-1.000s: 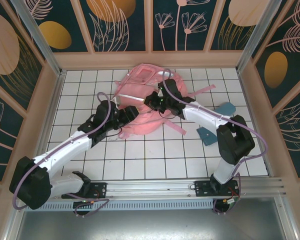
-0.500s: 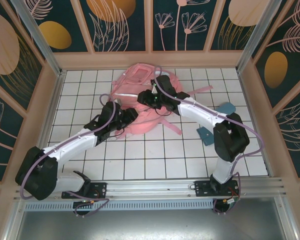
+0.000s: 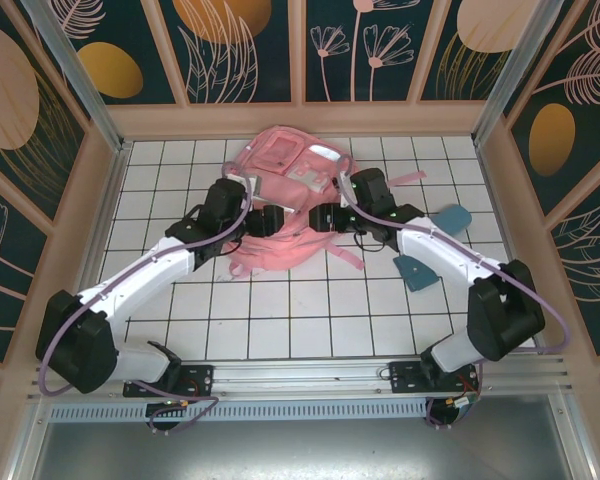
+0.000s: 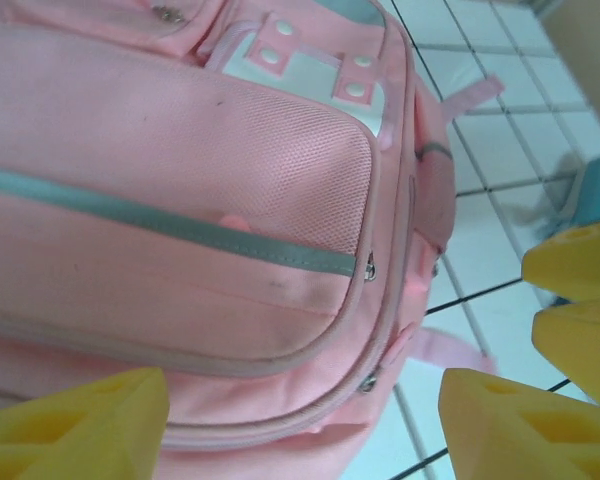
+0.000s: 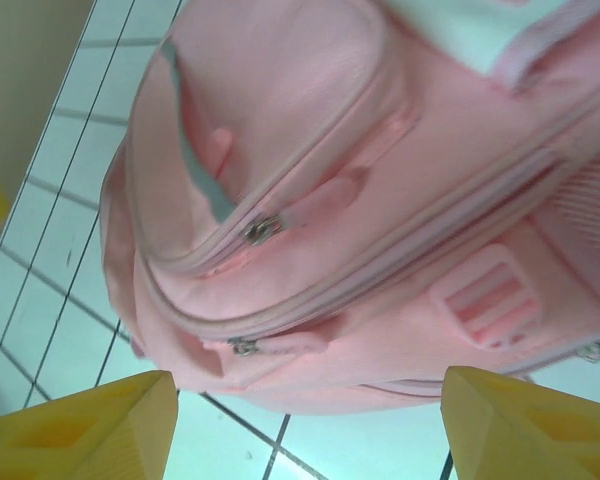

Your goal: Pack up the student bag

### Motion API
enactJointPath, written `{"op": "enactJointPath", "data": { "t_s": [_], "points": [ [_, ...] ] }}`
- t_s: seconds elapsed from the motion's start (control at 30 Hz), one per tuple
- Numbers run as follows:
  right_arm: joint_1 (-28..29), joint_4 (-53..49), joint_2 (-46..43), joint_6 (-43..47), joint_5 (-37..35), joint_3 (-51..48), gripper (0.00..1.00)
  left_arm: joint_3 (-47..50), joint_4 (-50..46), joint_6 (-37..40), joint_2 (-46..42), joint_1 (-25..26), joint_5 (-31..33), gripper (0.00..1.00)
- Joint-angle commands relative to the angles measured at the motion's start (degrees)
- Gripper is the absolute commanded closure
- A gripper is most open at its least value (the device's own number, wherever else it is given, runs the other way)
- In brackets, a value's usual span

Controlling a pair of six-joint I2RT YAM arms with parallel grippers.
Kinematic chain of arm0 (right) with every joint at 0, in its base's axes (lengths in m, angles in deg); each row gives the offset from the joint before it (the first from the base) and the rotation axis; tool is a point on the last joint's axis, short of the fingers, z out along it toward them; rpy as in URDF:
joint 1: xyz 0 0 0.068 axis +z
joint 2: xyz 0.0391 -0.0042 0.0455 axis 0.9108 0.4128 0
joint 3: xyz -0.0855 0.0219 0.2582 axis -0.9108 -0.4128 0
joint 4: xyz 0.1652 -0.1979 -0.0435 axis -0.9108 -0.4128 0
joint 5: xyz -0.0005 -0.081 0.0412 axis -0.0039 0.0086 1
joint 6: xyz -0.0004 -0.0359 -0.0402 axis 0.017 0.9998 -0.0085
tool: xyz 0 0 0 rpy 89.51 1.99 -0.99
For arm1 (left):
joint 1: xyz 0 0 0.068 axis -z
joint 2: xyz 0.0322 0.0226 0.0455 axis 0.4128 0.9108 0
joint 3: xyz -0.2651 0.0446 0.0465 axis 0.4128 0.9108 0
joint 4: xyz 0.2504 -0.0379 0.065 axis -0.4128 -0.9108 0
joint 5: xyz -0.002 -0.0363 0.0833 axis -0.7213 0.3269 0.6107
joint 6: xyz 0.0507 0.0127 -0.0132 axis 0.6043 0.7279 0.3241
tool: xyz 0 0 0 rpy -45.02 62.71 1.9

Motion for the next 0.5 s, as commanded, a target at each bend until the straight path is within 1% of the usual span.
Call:
{"op": "enactJointPath", "data": {
  "t_s": [0.0,0.1,0.2,0.3,0.4,0.47],
  "points": [
    [0.3,2.5,3.8,9.3,9.1,0.2,0.31,-3.0,-5.1,17.4,3.0,-0.3,3.3,0.24],
    [0.9,2.6,6.4,11.9,10.2,2.4,0.33,-4.6,-5.2,20.0,4.8,-0.3,5.8,0.23],
    [1.0,1.4,8.9,13.1,8.3,4.7,0.33,-6.3,-5.6,19.3,6.7,-0.5,8.6,0.23],
    [0.7,0.6,10.7,13.8,7.6,6.3,0.34,-6.9,-5.2,18.1,7.4,-0.9,8.8,0.23],
    [0.7,-0.3,12.3,15.0,9.1,7.5,0.4,-6.9,-4.8,16.5,7.4,-1.7,9.0,0.23],
    [0.7,-1.5,13.3,15.8,10.0,8.1,0.46,-7.1,-4.9,15.7,7.4,-2.0,9.0,0.23]
  ]
}}
